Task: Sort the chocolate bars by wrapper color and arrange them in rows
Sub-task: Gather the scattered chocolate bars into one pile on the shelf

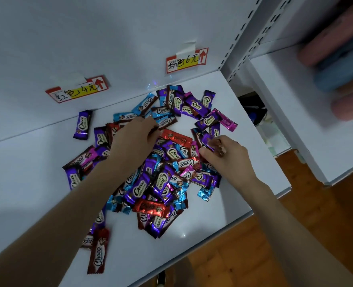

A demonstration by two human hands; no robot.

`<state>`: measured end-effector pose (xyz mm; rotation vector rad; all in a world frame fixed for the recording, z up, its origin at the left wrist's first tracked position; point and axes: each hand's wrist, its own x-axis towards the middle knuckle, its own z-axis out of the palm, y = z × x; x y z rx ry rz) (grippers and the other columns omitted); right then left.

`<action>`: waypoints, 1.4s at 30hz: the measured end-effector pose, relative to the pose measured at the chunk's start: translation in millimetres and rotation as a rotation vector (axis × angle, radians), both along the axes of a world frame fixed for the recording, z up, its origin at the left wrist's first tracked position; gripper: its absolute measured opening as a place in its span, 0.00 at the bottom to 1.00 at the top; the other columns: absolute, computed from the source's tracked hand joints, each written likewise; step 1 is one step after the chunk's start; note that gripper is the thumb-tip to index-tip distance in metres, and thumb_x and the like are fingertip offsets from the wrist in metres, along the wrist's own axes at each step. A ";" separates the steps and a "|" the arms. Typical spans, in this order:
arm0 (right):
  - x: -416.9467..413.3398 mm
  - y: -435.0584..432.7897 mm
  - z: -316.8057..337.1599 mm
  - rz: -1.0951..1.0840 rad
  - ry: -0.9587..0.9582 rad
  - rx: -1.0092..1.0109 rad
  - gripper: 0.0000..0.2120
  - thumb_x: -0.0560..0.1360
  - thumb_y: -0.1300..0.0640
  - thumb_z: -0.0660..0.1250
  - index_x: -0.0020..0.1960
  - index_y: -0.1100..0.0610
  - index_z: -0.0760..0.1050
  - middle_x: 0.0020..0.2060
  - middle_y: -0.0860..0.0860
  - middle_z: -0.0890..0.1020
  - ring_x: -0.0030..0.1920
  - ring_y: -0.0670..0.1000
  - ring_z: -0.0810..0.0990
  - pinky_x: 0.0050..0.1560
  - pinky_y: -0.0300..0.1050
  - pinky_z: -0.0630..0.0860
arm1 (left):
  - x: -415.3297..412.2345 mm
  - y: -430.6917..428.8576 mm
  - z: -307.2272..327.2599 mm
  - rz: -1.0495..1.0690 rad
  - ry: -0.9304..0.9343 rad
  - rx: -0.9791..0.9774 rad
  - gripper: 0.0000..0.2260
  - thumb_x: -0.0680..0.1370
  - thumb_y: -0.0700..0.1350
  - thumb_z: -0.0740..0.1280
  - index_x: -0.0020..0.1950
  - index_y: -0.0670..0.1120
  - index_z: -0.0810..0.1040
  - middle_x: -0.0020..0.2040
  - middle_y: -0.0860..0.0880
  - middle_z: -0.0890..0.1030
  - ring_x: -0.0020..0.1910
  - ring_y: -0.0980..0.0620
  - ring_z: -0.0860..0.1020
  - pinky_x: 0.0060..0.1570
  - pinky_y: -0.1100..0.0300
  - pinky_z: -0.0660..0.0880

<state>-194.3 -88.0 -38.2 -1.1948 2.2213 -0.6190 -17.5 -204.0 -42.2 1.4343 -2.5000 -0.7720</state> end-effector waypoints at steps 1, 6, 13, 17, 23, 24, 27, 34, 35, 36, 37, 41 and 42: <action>9.8 -2.8 2.4 0.076 -0.002 -0.011 0.15 0.72 0.47 0.69 0.51 0.57 0.75 0.43 0.51 0.79 0.44 0.49 0.77 0.45 0.42 0.74 | 6.0 3.3 0.4 0.021 0.006 -0.007 0.11 0.80 0.46 0.60 0.57 0.42 0.76 0.50 0.43 0.77 0.48 0.46 0.75 0.43 0.57 0.68; 60.3 -13.2 -4.0 0.560 0.078 0.027 0.22 0.71 0.45 0.69 0.61 0.54 0.74 0.50 0.52 0.77 0.50 0.52 0.76 0.43 0.44 0.72 | 34.8 28.5 5.6 0.191 0.049 0.006 0.11 0.78 0.47 0.65 0.55 0.42 0.78 0.48 0.44 0.79 0.45 0.45 0.76 0.41 0.57 0.70; 18.6 -36.4 -17.6 0.510 0.175 -0.002 0.16 0.74 0.47 0.66 0.58 0.55 0.75 0.52 0.54 0.78 0.50 0.54 0.77 0.48 0.50 0.75 | 31.5 73.8 2.3 0.256 -0.213 0.100 0.22 0.77 0.57 0.63 0.71 0.55 0.67 0.57 0.49 0.77 0.54 0.48 0.77 0.47 0.57 0.73; -4.8 -41.7 -15.5 0.584 0.086 -0.010 0.13 0.74 0.56 0.68 0.56 0.60 0.75 0.46 0.52 0.77 0.44 0.51 0.75 0.45 0.43 0.72 | 32.7 77.2 -2.8 0.436 -0.233 0.044 0.21 0.79 0.53 0.62 0.72 0.53 0.66 0.58 0.45 0.76 0.54 0.44 0.77 0.46 0.53 0.73; -12.3 -30.9 -13.4 0.704 0.045 0.000 0.09 0.74 0.59 0.67 0.53 0.61 0.76 0.42 0.50 0.75 0.42 0.48 0.72 0.42 0.37 0.67 | 43.8 83.8 -6.2 0.672 -0.182 -0.002 0.16 0.80 0.46 0.63 0.66 0.44 0.71 0.58 0.42 0.76 0.55 0.41 0.75 0.42 0.54 0.67; -9.1 -30.4 -13.3 0.711 0.053 -0.016 0.07 0.75 0.58 0.66 0.50 0.61 0.76 0.41 0.50 0.75 0.41 0.48 0.72 0.39 0.36 0.65 | 44.8 86.3 -6.2 0.678 -0.172 -0.012 0.14 0.80 0.46 0.63 0.63 0.43 0.73 0.57 0.42 0.77 0.54 0.42 0.75 0.41 0.55 0.67; 7.5 -31.9 -7.9 0.723 0.066 -0.062 0.09 0.76 0.55 0.64 0.42 0.60 0.73 0.32 0.49 0.72 0.33 0.46 0.69 0.31 0.38 0.62 | 50.2 94.8 -5.1 0.705 -0.163 -0.004 0.10 0.80 0.45 0.62 0.57 0.41 0.74 0.53 0.42 0.77 0.49 0.43 0.75 0.40 0.56 0.66; 42.0 -32.0 -6.8 0.811 0.093 0.036 0.19 0.72 0.43 0.68 0.50 0.58 0.72 0.40 0.49 0.73 0.39 0.49 0.73 0.34 0.43 0.68 | 60.0 112.7 -4.8 0.683 -0.157 0.061 0.10 0.80 0.47 0.61 0.56 0.42 0.75 0.50 0.44 0.77 0.46 0.46 0.75 0.40 0.58 0.67; 45.2 -33.3 -9.0 0.799 0.154 0.037 0.18 0.72 0.43 0.67 0.50 0.57 0.71 0.39 0.48 0.72 0.38 0.49 0.72 0.32 0.41 0.65 | 60.1 115.0 -4.8 0.679 -0.162 0.068 0.11 0.80 0.48 0.60 0.56 0.42 0.75 0.50 0.44 0.77 0.45 0.48 0.74 0.40 0.58 0.67; 46.8 -36.1 -10.6 0.755 0.184 0.028 0.16 0.73 0.44 0.66 0.48 0.56 0.69 0.36 0.47 0.71 0.37 0.49 0.71 0.30 0.40 0.62 | 60.8 117.1 -4.9 0.683 -0.166 0.076 0.11 0.80 0.48 0.60 0.56 0.43 0.75 0.50 0.45 0.77 0.44 0.49 0.73 0.39 0.58 0.67; 46.7 -39.5 -11.1 0.696 0.190 0.025 0.14 0.75 0.45 0.64 0.45 0.56 0.68 0.33 0.46 0.70 0.36 0.49 0.71 0.28 0.40 0.60 | 61.6 118.4 -4.7 0.693 -0.163 0.081 0.11 0.80 0.48 0.60 0.56 0.43 0.75 0.51 0.45 0.77 0.44 0.49 0.73 0.39 0.58 0.68; 36.9 -48.5 -12.2 0.565 0.185 0.053 0.15 0.77 0.51 0.62 0.36 0.57 0.64 0.29 0.47 0.67 0.33 0.51 0.69 0.27 0.42 0.59 | 60.4 108.6 -1.6 0.750 -0.151 0.057 0.17 0.79 0.52 0.62 0.64 0.46 0.72 0.57 0.45 0.75 0.51 0.46 0.76 0.43 0.56 0.72; 34.1 -48.4 -12.3 0.546 0.180 0.051 0.16 0.77 0.53 0.63 0.33 0.56 0.63 0.28 0.47 0.68 0.31 0.50 0.68 0.27 0.42 0.59 | 59.1 102.6 -1.5 0.759 -0.174 0.072 0.20 0.78 0.55 0.63 0.67 0.47 0.70 0.60 0.45 0.74 0.54 0.45 0.76 0.42 0.56 0.70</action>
